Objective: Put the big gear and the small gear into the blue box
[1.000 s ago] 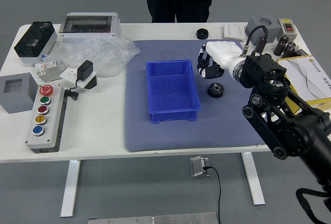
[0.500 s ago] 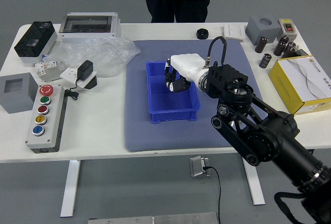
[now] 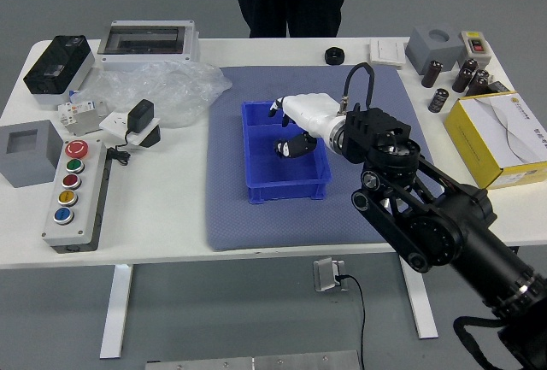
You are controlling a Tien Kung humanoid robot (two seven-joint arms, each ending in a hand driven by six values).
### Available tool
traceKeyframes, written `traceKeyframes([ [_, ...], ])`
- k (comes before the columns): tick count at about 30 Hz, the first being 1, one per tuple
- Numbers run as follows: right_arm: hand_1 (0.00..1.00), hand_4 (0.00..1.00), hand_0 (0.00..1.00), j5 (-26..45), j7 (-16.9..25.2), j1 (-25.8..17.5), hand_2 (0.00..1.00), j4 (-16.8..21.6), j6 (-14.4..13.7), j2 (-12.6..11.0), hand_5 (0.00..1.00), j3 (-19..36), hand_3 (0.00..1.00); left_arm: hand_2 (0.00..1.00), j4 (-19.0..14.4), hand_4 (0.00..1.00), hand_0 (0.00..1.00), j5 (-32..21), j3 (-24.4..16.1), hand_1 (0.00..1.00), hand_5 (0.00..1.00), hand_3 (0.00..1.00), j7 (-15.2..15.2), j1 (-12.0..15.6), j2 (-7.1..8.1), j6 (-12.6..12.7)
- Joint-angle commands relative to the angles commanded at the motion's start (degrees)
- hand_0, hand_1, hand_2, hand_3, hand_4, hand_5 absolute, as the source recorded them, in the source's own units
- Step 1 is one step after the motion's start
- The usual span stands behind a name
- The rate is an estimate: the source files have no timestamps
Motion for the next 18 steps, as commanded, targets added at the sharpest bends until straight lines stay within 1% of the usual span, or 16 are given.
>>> traceKeyframes([
  [5,0.708,0.779,0.742,0.0,0.1,0.1,0.838,0.3,0.1,-0.4,0.232,0.7,0.965,0.736,0.0,0.554,0.779,0.0,0.0,0.746,0.242,0.673,-0.1,0.0,0.08,0.0],
  [8,0.708,0.779,0.742,0.0,0.0,0.0,0.838,1.2,0.0,-1.3,0.232,1.4,0.965,0.736,0.0,0.554,0.779,-0.1,-0.1,0.746,0.242,0.673,-0.1,0.0,0.19,0.1],
  [9,0.703,0.790,0.737,0.0,0.0,-0.1,0.825,1.6,0.0,-1.8,0.245,1.8,0.928,0.737,0.0,0.554,0.778,-0.1,-0.1,0.746,0.242,0.673,-0.1,0.0,0.24,0.1],
  [14,0.703,0.790,0.737,0.0,-0.1,-1.1,0.825,3.2,-0.3,-5.3,0.245,3.8,0.928,0.737,0.0,0.554,0.778,0.0,-0.4,0.746,0.242,0.673,-0.1,0.1,0.48,0.1],
  [15,0.693,0.788,0.729,0.0,-0.1,-1.4,0.806,3.2,-0.3,-6.2,0.246,4.2,0.846,0.736,0.0,0.554,0.778,-0.1,-0.4,0.746,0.243,0.673,-0.2,0.1,0.51,0.1],
  [18,0.693,0.788,0.729,0.0,-0.2,-2.2,0.806,3.0,0.0,-8.5,0.246,5.2,0.846,0.736,0.0,0.554,0.778,-0.3,-0.4,0.746,0.243,0.673,-0.2,0.0,0.54,0.1],
])
